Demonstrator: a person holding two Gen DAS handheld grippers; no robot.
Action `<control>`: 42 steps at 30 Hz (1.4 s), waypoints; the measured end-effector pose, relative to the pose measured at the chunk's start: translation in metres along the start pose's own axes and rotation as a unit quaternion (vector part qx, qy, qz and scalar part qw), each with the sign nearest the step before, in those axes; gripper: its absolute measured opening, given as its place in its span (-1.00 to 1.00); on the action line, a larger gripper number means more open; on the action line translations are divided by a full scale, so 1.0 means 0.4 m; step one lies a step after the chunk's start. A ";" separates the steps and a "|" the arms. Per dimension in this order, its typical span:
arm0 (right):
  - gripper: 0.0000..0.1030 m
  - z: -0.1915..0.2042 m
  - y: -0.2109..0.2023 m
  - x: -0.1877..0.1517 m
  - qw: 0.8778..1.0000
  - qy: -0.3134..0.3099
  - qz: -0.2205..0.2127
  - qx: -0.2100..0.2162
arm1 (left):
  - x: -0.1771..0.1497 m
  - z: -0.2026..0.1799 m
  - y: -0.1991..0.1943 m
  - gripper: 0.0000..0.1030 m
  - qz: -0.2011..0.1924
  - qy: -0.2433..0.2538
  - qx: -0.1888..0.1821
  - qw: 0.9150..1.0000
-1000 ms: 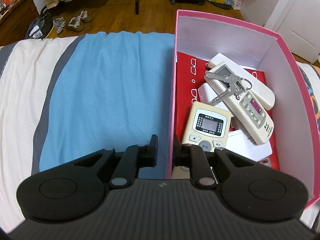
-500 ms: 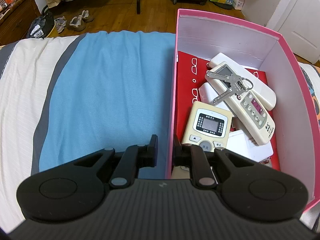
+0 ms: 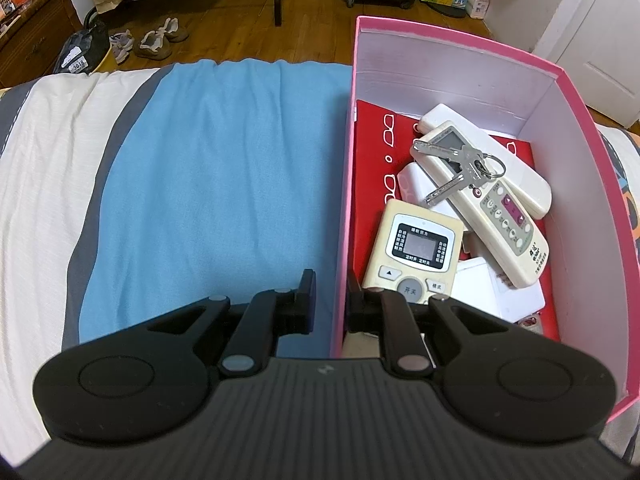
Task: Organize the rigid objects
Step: 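Carry the small white remote into the pink box and release it, then lift the open right gripper up out of the pink box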
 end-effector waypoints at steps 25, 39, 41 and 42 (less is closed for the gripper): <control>-0.15 0.179 0.224 0.303 0.990 0.131 0.015 0.051 | -0.006 0.015 -0.011 -0.86 -0.016 -0.014 -0.041 0.999; -0.03 0.200 0.395 0.318 0.997 0.061 0.019 -0.050 | -0.004 0.025 -0.007 -0.85 -0.019 -0.017 -0.058 0.998; -0.03 0.188 0.368 0.312 0.996 0.079 0.009 -0.029 | -0.003 0.024 -0.007 -0.85 -0.019 -0.014 -0.058 0.998; -0.03 0.183 0.351 0.307 0.996 0.091 0.009 -0.015 | -0.003 0.024 -0.006 -0.85 -0.019 -0.013 -0.058 0.998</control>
Point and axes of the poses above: each gripper's, at about its wrist camera, not at the fingertips, and y roughly the way its jaws point, z to its left, x to its top, the point moved 4 cm from there along y, roughly the way its jaws point, and after that the axes turned 15 degrees about y, right-handed, at the moved point
